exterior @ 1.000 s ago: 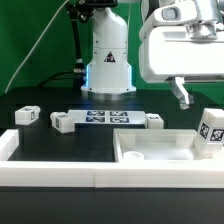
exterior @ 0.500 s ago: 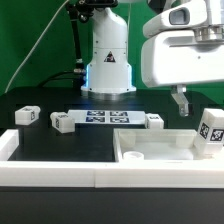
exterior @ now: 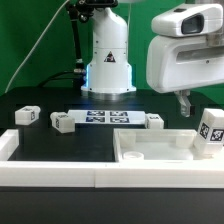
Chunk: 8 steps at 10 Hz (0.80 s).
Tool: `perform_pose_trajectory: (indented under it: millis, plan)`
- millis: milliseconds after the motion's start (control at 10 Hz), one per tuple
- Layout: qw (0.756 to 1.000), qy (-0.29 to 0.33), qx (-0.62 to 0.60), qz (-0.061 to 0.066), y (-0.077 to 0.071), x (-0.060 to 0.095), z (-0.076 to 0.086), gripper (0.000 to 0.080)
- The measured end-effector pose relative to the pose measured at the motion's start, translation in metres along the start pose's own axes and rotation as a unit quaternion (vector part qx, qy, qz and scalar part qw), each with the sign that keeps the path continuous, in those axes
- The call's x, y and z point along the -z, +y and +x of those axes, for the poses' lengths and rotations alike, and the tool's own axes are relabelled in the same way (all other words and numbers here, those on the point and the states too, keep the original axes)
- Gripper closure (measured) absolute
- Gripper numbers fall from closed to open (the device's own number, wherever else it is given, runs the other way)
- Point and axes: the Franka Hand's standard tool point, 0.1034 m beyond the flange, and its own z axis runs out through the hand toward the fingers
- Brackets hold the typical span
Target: Assemble one leg
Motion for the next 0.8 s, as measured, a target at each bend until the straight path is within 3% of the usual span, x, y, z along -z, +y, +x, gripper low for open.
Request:
perform_pose_trajectory:
  millis: [400,800]
  plan:
    - [1.000,0.022,-0.001,-0.005,0.006,-0.008,0.011,0.0150]
    - [1.000,0.028,-0.001,-0.006,0.003,-0.008,0.015,0.0150]
